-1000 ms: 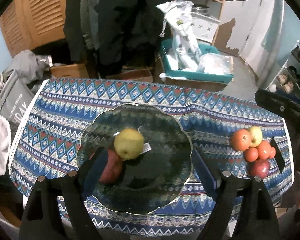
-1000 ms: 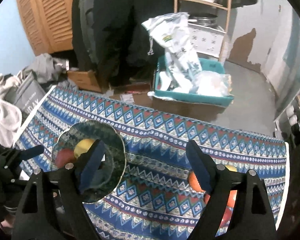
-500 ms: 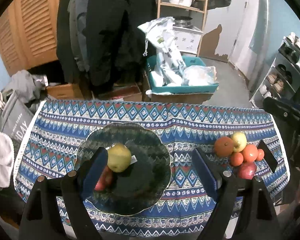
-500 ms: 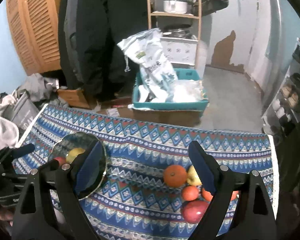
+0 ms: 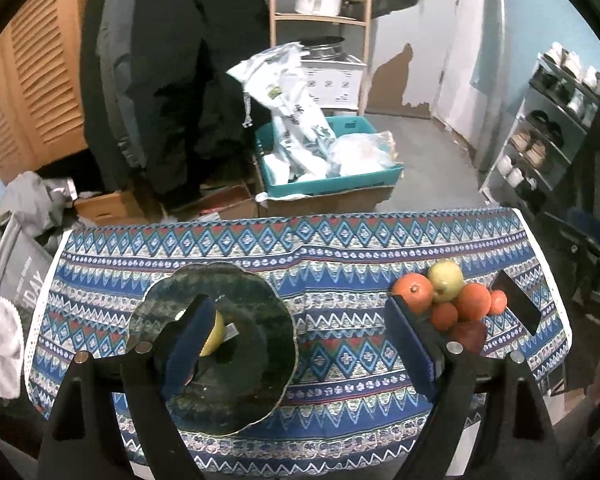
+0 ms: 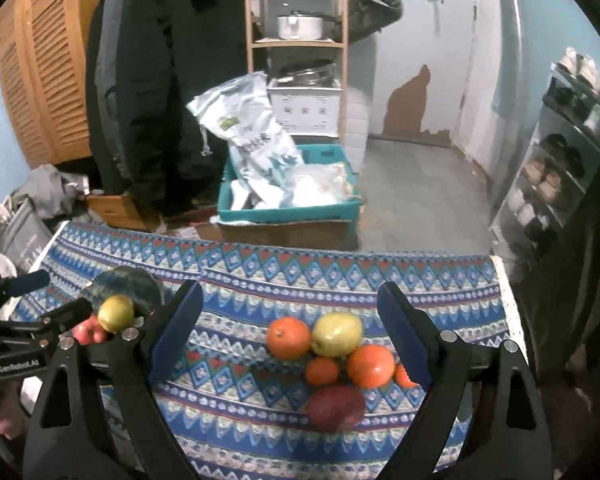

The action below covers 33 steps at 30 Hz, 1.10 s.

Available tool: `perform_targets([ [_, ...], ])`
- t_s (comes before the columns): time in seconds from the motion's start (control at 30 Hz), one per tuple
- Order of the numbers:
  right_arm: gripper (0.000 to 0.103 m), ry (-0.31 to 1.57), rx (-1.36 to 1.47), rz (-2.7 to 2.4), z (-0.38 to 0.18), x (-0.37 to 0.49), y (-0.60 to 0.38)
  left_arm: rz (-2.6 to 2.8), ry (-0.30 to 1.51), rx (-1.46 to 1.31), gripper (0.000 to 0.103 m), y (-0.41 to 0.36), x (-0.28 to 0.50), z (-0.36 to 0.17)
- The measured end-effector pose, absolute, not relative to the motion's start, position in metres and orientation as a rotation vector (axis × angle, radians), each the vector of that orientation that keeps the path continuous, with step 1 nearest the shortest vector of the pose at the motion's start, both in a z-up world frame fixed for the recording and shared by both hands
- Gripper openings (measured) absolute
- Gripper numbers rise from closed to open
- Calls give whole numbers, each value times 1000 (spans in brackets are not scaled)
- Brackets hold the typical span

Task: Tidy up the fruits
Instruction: 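Withdraw both tools from the plate back toward the fruit pile, then grasp and lift the dark red fruit with the right tool while the left tool approaches an orange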

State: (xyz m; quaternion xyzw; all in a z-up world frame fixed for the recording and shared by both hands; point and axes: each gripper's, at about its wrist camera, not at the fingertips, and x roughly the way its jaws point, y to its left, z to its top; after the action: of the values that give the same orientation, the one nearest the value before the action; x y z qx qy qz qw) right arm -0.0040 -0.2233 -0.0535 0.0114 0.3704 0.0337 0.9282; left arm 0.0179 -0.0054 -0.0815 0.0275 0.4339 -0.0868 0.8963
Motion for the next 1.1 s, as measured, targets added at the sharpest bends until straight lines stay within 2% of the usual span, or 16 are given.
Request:
perform_targets([
  [0.47, 89, 803, 28, -26, -76, -19, -273, -233, 951, 151, 87, -59, 24, -107],
  [1.1, 89, 1094, 11, -10, -186, -4, -279, -252, 1113, 250, 88, -89, 42, -190],
])
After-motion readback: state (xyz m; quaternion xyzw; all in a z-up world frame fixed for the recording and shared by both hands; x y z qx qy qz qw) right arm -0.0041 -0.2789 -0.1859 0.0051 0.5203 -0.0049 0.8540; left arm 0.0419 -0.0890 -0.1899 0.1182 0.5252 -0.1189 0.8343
